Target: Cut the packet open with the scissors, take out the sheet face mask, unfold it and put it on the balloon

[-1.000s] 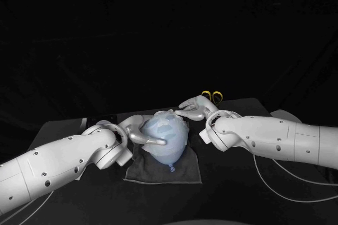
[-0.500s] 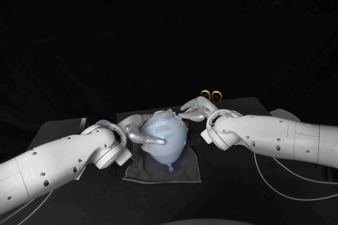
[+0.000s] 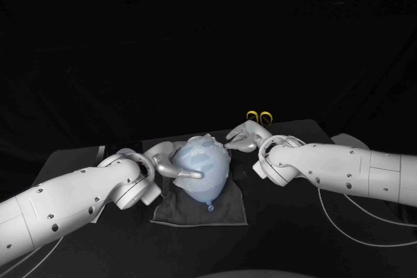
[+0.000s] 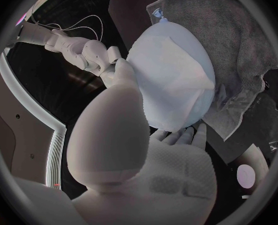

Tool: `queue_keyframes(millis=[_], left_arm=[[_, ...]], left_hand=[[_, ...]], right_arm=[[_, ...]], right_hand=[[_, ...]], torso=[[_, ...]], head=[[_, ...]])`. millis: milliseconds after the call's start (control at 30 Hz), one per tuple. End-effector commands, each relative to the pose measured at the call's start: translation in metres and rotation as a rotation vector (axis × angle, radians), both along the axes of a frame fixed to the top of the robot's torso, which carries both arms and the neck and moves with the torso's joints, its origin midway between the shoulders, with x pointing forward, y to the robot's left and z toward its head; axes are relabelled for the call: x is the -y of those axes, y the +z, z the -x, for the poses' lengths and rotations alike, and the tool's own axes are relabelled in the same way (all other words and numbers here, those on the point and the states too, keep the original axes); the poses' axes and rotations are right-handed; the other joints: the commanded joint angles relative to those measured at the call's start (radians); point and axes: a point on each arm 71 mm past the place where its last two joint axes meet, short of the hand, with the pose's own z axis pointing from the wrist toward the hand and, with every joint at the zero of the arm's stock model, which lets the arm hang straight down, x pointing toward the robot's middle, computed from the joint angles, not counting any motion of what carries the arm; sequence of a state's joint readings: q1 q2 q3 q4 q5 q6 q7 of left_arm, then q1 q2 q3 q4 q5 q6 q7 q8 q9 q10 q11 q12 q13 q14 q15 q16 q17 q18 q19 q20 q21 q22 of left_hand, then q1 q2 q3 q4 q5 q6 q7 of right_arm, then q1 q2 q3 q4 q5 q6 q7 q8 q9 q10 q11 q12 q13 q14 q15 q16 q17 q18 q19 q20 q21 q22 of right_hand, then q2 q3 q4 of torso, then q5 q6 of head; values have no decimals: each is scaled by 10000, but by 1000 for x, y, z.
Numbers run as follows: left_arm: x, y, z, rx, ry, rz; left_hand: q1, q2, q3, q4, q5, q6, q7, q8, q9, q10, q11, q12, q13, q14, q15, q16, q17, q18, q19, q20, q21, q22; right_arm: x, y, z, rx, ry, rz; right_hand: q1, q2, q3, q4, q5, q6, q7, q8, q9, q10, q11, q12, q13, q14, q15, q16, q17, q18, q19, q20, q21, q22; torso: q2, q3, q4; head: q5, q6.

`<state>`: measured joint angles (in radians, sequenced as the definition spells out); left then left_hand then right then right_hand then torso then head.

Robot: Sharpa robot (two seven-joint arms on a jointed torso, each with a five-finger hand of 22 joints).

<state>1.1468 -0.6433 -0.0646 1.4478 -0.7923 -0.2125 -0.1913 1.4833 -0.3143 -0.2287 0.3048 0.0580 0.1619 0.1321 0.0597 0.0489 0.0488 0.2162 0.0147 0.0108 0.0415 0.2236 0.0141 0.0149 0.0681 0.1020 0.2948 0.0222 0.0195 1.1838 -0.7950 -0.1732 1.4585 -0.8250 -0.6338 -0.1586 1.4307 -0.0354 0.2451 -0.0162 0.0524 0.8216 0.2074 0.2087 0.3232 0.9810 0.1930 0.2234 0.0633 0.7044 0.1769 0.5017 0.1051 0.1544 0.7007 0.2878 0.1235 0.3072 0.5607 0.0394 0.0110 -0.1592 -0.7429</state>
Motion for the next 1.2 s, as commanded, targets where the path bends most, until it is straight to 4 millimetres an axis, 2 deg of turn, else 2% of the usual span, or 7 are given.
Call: queue_keyframes(millis=[33,67,100,200,267,733,1200], left_arm=[[2,-3,3,-248,-222,-69],[2,-3,3,-250,-221,-69],[2,-3,3,-253,-223,-68],[2,-3,3,-259,-229,-65],[2,-3,3,-262,-231,-65],[1,-3,3,-263,-220,-67],[2,-3,4,-282,-238,-58]], left_hand=[[122,-14,-12,-15,-42,-19,1195,53,13,20,30,-33,8,30,-68,-10,9,-94,-65,21,-38,-10],[122,-14,-12,-15,-42,-19,1195,53,13,20,30,-33,8,30,-68,-10,9,-94,-65,21,-38,-10],[122,-14,-12,-15,-42,-19,1195,53,13,20,30,-33,8,30,-68,-10,9,-94,-65,21,-38,-10],[126,-14,-12,-15,-42,-16,1215,56,15,23,39,-33,8,33,-67,-8,10,-94,-65,21,-38,-10],[126,-14,-12,-15,-42,-16,1215,56,15,23,39,-33,8,33,-67,-8,10,-94,-65,21,-38,-10],[134,-14,-14,-15,-41,-25,1256,54,14,27,57,-32,9,34,-65,-8,11,-93,-67,21,-38,-10],[134,-14,-14,-15,-41,-25,1256,54,14,27,57,-32,9,34,-65,-8,11,-93,-67,21,-38,-10]], right_arm=[[4,6,1,653,-288,-587],[5,7,2,746,-330,-786],[5,8,2,837,-313,-1019],[5,10,5,934,-92,-1525],[5,11,8,958,119,-1814],[-3,-2,23,578,461,-2073],[-7,-12,14,450,48,-1416]], right_hand=[[-227,162,255,177,-43,75,451,74,-42,105,5,-116,-15,160,0,73,-23,217,140,-3,76,-21],[-453,313,378,403,-41,60,449,65,-65,96,6,-162,-17,161,7,50,-43,211,143,-2,73,-36],[-505,321,435,457,-41,53,445,63,-75,96,3,-179,-15,164,6,41,-52,209,139,-2,70,-44],[-783,200,460,674,-47,32,470,63,-100,86,34,-229,-9,95,38,-23,-93,177,50,5,14,-90],[-1062,-62,272,871,-48,-74,553,36,-127,-37,130,-310,-5,-199,147,-187,-172,73,-260,18,-175,-195],[-1289,-525,-296,1103,-50,-221,641,74,-124,-138,214,-338,15,-299,205,-201,-205,26,-311,17,-230,-274],[-997,-480,-450,1071,-46,-166,584,196,-77,-38,158,-258,27,-199,157,-110,-186,68,-150,8,-155,-278]], torso=[[8,3,6],[5,5,-1],[5,5,-1],[4,7,-1],[2,7,0],[3,9,4],[-4,-3,3]], head=[[-24,10],[-20,4],[-20,4],[-33,2],[-36,1],[-71,-22],[-78,-64]])
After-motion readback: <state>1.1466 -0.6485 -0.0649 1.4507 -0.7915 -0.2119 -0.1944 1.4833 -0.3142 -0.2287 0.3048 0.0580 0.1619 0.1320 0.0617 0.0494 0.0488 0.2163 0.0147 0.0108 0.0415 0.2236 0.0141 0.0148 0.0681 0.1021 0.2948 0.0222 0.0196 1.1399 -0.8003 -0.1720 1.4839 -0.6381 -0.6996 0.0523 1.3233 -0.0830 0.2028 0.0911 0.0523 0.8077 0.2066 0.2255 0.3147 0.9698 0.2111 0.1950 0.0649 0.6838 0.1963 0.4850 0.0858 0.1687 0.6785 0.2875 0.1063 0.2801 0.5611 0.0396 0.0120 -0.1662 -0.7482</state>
